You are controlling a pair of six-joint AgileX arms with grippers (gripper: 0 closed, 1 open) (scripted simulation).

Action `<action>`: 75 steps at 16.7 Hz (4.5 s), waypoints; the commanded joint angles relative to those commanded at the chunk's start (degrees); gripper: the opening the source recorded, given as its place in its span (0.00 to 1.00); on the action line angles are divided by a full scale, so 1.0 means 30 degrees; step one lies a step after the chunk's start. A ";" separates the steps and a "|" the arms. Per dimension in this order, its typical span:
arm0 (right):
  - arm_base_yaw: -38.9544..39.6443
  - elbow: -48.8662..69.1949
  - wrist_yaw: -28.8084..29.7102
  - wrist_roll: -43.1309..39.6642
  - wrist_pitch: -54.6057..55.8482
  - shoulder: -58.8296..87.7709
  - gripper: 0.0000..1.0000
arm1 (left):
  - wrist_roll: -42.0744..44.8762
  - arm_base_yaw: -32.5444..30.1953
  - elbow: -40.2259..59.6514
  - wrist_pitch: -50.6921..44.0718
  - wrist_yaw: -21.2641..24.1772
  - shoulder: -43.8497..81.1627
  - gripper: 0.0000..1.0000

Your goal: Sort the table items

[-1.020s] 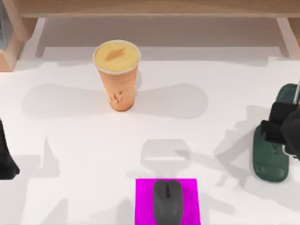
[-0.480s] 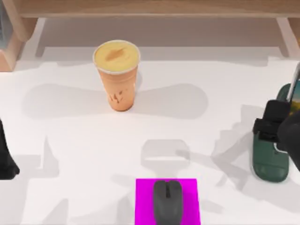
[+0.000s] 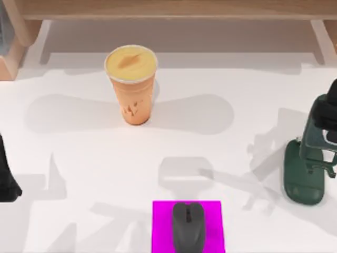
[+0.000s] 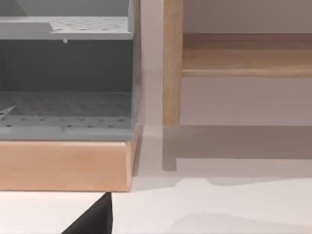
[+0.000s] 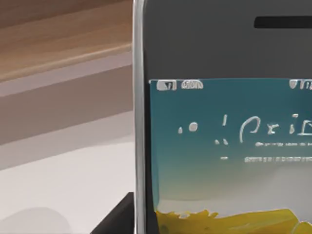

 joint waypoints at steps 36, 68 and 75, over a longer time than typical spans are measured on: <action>-0.2522 -0.3038 -0.2309 -0.3221 0.6752 0.4155 1.00 | 0.0000 0.0000 0.0000 0.0000 0.0000 0.0000 1.00; -1.3359 -1.0837 -1.3789 -0.9975 0.8636 -1.3817 1.00 | 0.0000 0.0000 0.0000 0.0000 0.0000 0.0000 1.00; -1.5703 -1.4386 -1.8246 -1.2820 0.9728 -1.6891 1.00 | 0.0000 0.0000 0.0000 0.0000 0.0000 0.0000 1.00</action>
